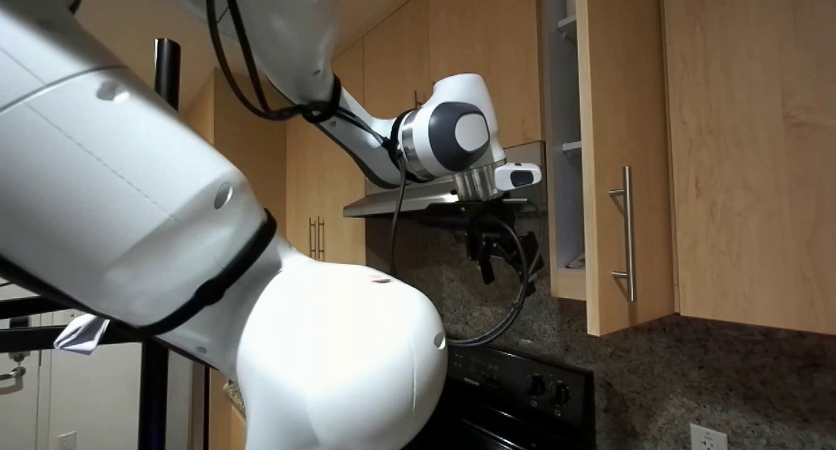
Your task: Open the drawer and it was not very smooth in doing the task
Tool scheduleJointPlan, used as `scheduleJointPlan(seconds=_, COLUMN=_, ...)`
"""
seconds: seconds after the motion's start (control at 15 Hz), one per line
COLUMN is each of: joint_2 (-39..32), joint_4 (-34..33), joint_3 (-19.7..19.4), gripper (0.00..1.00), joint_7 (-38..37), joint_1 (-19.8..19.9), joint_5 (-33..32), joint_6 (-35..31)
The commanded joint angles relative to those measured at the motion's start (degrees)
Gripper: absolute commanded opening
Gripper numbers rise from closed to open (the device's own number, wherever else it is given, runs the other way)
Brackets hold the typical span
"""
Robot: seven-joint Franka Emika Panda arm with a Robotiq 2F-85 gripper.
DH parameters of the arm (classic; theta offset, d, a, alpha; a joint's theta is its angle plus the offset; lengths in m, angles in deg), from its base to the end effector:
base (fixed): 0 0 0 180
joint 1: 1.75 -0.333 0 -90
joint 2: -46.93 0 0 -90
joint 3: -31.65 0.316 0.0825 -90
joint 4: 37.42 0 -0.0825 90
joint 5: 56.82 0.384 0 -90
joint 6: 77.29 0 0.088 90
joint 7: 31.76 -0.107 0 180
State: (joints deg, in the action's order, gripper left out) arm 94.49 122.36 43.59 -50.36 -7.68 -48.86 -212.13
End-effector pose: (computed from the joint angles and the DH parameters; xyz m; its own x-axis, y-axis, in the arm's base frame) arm 0.3176 0.1030 0.4680 0.9200 -0.1373 0.3671 -0.1089 -0.9893 -0.0971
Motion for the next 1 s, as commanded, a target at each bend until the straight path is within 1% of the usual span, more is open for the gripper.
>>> scheduleJointPlan(seconds=0.0, joint_2=-5.8, joint_4=-0.1, joint_3=3.0, gripper=1.00, joint_7=-6.8, joint_1=1.8, joint_5=1.7, joint_6=-7.5)
scheduleJointPlan(seconds=0.2, joint_2=-9.7, joint_4=-0.1, joint_3=4.2, gripper=1.00, joint_7=-9.0, joint_1=2.3, joint_5=0.7, joint_6=-10.8)
scheduleJointPlan(seconds=0.53, joint_2=-15.6, joint_4=-1.1, joint_3=4.5, gripper=1.00, joint_7=-6.8, joint_1=1.3, joint_5=-0.6, joint_6=-14.1)
scheduleJointPlan(seconds=0.6, joint_2=-13.1, joint_4=-0.5, joint_3=3.8, gripper=1.00, joint_7=-7.5, joint_1=1.1, joint_5=-0.1, joint_6=-12.0)
scheduleJointPlan(seconds=0.73, joint_2=-14.8, joint_4=-0.9, joint_3=4.0, gripper=1.00, joint_7=-7.5, joint_1=0.9, joint_5=-0.2, joint_6=-12.7)
scheduleJointPlan(seconds=0.93, joint_2=-15.2, joint_4=-1.1, joint_3=4.0, gripper=1.00, joint_7=-7.5, joint_1=0.9, joint_5=-0.2, joint_6=-12.8)
